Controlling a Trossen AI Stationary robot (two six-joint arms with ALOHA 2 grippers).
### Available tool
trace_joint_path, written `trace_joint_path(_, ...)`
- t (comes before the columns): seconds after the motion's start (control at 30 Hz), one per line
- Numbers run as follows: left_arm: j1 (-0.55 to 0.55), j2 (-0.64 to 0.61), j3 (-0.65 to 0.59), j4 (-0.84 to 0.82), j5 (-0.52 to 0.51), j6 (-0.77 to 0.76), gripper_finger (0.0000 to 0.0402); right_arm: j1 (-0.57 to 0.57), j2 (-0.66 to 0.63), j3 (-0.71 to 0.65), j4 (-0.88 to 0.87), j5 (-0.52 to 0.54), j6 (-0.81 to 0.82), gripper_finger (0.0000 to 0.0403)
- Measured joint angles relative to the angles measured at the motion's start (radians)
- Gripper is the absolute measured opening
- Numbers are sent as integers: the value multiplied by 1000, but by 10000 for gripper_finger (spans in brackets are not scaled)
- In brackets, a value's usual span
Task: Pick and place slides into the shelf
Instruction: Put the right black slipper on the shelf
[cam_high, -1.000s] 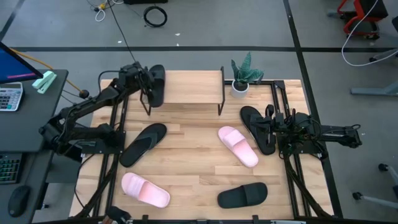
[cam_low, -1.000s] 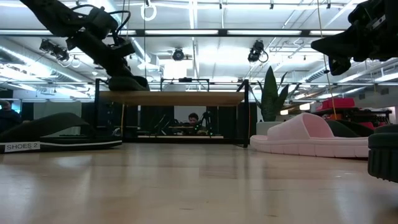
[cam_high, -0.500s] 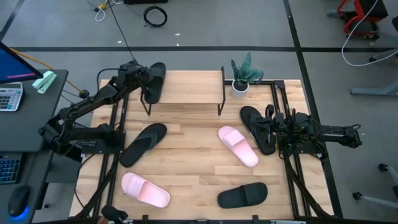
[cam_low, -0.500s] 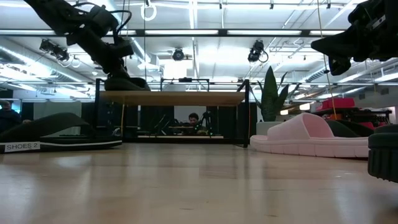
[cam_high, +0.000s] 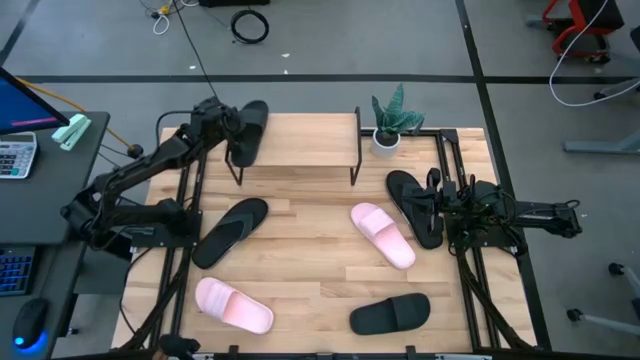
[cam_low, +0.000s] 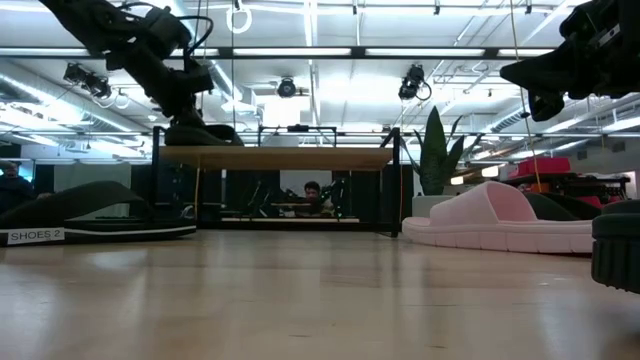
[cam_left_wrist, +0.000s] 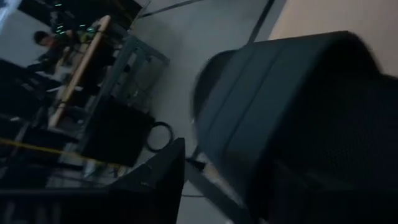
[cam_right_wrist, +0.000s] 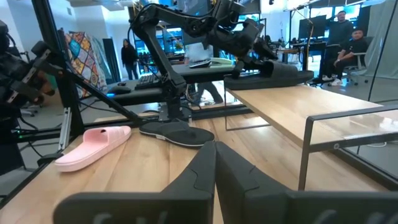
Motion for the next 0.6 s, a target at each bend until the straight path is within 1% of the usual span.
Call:
trace_joint_path(0.1, -43, -31, -1, -4, -56, 5, 200, 0, 0, 0, 0, 0, 1, 14)
trace_joint_path(0.37, -178, -184, -1, 1, -61, -26, 200, 0, 0, 0, 0, 0, 0, 14)
trace_joint_path(0.47, -189, -213, -1, 3, -59, -19, 200, 0, 0, 0, 0, 0, 0, 14)
trace_joint_path(0.6, -179, -210, -1, 0, -66, -79, 200, 0, 0, 0, 0, 0, 1, 14)
